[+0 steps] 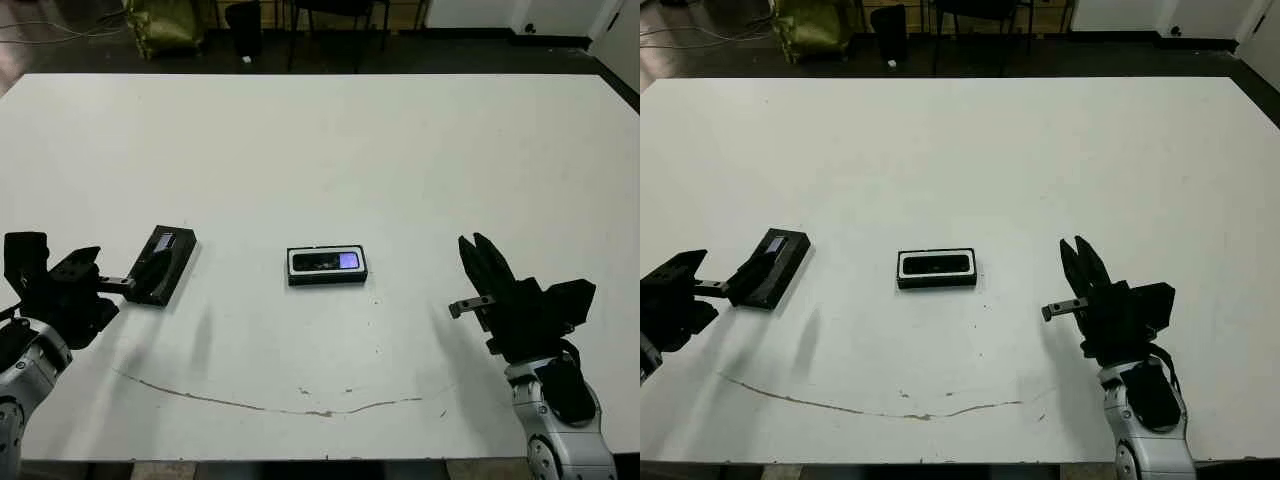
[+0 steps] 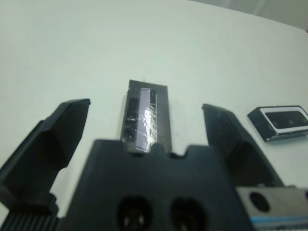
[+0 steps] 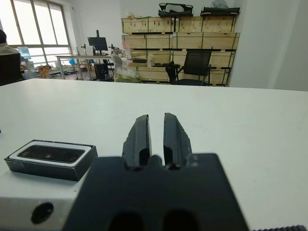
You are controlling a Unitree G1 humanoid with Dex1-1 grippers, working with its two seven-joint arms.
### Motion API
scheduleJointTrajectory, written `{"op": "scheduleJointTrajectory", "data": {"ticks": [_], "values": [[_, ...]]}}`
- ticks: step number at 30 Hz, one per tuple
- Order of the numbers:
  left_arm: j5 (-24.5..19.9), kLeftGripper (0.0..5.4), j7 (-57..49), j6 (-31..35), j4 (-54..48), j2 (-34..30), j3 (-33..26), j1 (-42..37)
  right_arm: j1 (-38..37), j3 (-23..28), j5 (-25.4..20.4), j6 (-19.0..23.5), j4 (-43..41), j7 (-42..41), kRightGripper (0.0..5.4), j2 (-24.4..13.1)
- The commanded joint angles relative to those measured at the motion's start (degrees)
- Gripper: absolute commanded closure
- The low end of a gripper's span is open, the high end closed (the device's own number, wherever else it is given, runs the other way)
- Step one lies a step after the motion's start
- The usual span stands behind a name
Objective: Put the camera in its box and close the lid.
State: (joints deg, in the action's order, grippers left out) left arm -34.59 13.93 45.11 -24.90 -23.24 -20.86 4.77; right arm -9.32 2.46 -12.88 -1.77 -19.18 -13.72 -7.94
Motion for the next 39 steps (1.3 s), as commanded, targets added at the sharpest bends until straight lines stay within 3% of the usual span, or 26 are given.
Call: {"op": "scheduleJointTrajectory", "data": {"ticks": [1,7,15,21,32,39], "values": [[0.7,0.03,0.7,1.4,0.9,-1.6,0.8,0.5,-0.8,0.1,-0.2,1.0,0.3,-0.1,5.40,-0.1],[0.4,0.03,1.0,2.2,1.0,-1.2,1.1,0.7,-1.0,-0.1,0.3,2.1,-0.5,0.8,5.40,0.1],[1.7,0.03,1.5,1.6,1.2,-1.3,2.9,0.8,-0.5,0.0,0.0,0.2,1.1,-0.1,5.40,0.0],[3.2,0.03,1.2,2.2,2.0,-1.5,4.2,0.1,-0.7,-0.1,0.0,2.2,-0.3,0.6,5.40,0.1],[4.3,0.03,1.2,3.8,3.1,-1.9,5.3,-0.3,-0.7,0.0,0.1,-0.1,1.0,-0.4,5.40,-0.3],[5.2,0.03,0.9,4.5,4.4,-2.3,5.7,-1.0,-1.3,-0.1,0.4,2.7,-1.0,0.8,5.40,-0.1]]}}
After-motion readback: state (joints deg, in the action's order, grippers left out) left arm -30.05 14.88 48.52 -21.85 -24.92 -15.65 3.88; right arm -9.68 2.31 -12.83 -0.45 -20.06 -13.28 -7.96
